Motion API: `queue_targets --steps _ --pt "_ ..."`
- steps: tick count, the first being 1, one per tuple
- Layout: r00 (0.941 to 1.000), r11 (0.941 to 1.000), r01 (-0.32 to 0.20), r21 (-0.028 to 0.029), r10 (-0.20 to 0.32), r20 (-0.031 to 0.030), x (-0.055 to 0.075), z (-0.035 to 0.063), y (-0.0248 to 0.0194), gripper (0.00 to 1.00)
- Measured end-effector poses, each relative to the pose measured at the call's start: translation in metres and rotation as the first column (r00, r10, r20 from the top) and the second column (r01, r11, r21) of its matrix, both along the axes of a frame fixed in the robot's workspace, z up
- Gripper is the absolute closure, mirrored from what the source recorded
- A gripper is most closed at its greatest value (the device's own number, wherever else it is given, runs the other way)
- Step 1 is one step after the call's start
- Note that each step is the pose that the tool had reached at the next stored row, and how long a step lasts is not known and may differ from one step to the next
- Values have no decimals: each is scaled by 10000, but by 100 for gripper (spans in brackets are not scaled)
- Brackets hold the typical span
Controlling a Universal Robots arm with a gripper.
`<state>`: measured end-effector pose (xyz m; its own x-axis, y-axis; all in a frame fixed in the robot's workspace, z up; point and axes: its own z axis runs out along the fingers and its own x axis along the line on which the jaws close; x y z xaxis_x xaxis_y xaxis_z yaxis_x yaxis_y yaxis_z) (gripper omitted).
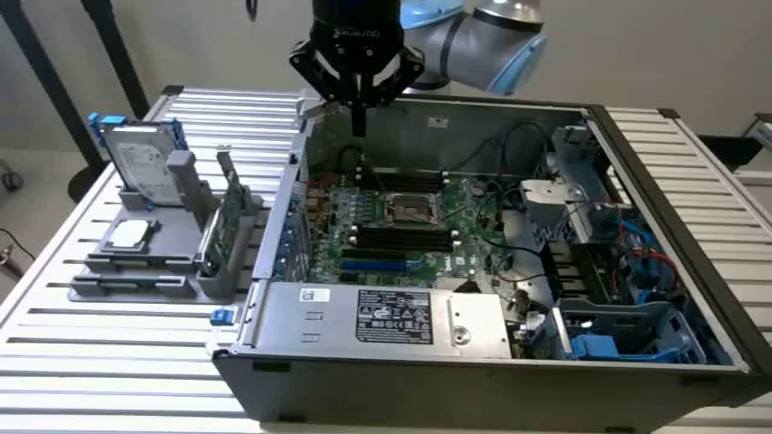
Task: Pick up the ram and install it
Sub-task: 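Reach for the ram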
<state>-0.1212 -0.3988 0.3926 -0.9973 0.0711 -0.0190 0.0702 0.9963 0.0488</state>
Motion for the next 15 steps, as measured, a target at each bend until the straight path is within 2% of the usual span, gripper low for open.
queue_targets --steps 10,12,15 --pt "10000 10000 0 -1 0 -1 0 1 -1 89" --pt "10000 10000 2 -3 -2 -3 -22 1 -26 89" --pt "10000 10000 0 -1 0 -1 -152 -4 -98 89"
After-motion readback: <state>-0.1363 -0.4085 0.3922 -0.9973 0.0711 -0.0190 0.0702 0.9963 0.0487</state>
